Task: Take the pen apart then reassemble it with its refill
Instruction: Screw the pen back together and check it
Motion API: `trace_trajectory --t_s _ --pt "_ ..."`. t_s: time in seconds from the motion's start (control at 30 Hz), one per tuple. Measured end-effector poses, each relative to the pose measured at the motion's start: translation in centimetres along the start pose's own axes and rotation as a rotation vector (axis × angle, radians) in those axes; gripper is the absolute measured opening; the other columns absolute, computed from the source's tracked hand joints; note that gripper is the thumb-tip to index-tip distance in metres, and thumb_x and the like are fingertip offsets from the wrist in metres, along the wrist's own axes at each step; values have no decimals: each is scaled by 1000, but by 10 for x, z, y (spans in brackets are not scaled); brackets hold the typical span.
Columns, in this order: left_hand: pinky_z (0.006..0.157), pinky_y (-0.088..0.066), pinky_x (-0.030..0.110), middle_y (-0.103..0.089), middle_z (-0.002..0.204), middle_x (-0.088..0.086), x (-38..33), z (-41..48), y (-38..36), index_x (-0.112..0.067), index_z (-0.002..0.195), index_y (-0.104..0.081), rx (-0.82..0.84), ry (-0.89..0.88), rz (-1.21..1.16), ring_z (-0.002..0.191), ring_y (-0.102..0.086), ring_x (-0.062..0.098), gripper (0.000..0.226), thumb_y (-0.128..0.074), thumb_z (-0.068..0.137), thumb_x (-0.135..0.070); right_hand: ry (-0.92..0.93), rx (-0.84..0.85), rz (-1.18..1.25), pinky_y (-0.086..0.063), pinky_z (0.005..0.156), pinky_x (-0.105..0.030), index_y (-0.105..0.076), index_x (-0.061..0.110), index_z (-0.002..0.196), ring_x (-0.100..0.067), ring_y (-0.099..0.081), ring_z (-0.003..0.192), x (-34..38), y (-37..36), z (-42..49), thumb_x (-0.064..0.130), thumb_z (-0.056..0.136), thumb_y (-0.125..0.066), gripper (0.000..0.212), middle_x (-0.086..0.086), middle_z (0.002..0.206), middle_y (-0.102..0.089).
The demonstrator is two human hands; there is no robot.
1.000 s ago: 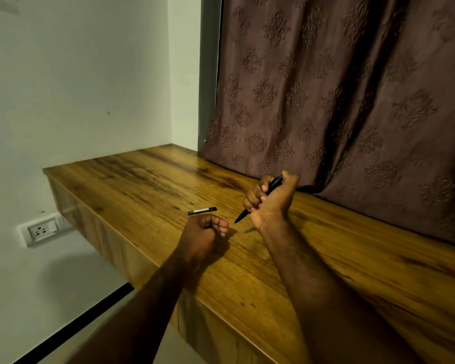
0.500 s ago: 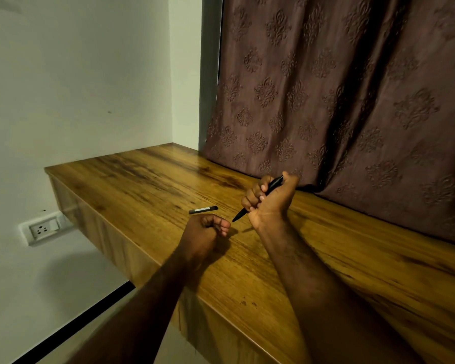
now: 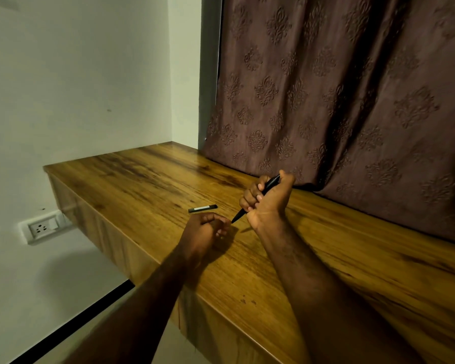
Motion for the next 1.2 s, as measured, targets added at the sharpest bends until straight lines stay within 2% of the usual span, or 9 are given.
trace_trajectory --t_s 0.17,0.27,0.37,0.47,0.6,0.7,0.83,1.07,1.2 --pt "44 -38 18 -54 57 6 -2 -3 1 7 83 -63 84 -45 147 46 -48 8 22 -50 95 -6 -59 29 -27 -18 38 -19 -47 14 58 -10 -24 32 -13 -1 -2 66 86 -37 60 4 40 -32" --pt "45 -41 18 -61 54 3 -2 -3 3 6 81 -64 48 -77 202 45 -51 6 25 -51 96 -9 -52 -15 -109 -28 43 -24 -48 13 73 -14 -35 42 -19 -2 -2 45 92 -42 38 0 49 -40" --pt "48 -38 21 -61 55 1 -1 -1 6 1 79 -66 43 -83 160 47 -49 8 24 -53 95 -11 128 -7 -478 -41 59 -32 -49 16 91 -16 -49 62 -20 -3 -1 24 98 -40 14 -1 67 -52" --pt "46 -35 18 -58 53 1 3 2 8 1 76 -64 40 -76 87 46 -45 9 26 -52 96 -12 239 18 -737 -49 67 -35 -50 20 105 -14 -57 72 -23 0 -2 22 99 -48 7 1 79 -61" --pt "50 -34 19 -58 54 0 5 4 11 2 80 -62 44 -85 83 50 -44 11 26 -50 97 -15 274 10 -730 -56 56 -27 -23 33 144 -8 -66 71 -15 7 -1 14 94 -58 64 1 87 -68" --pt "46 -39 19 -59 52 -1 1 1 10 5 84 -61 -17 -124 163 47 -47 8 28 -47 99 -14 269 47 -702 -53 47 -23 -24 28 147 -12 -66 67 -13 10 -2 11 93 -58 66 -9 90 -68" --pt "50 -42 22 -59 57 0 4 7 17 4 85 -65 -65 -156 214 51 -52 8 31 -50 98 -20 213 53 -675 -53 48 -21 -18 28 147 -23 -68 87 -14 12 -1 6 94 -55 68 -20 112 -64" --pt "52 -48 12 -67 78 14 -3 11 15 11 99 -64 -180 -172 195 54 -63 3 41 -39 102 -22 304 -112 -645 -55 48 -26 -32 22 141 -16 -66 68 -9 24 5 4 90 -60 60 -14 92 -68" --pt "50 -49 13 -67 69 11 -4 9 14 10 91 -65 -184 -149 132 57 -64 9 49 -35 103 -27 314 -120 -638 -56 50 -29 -30 26 142 -17 -67 63 -10 24 6 7 90 -61 63 -13 95 -68"
Point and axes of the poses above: each hand's wrist, its own z-axis towards the middle knuckle, its own y-axis out of the back of the hand, x = y × z, the point moved 4 cm from there along z, towards the middle knuckle
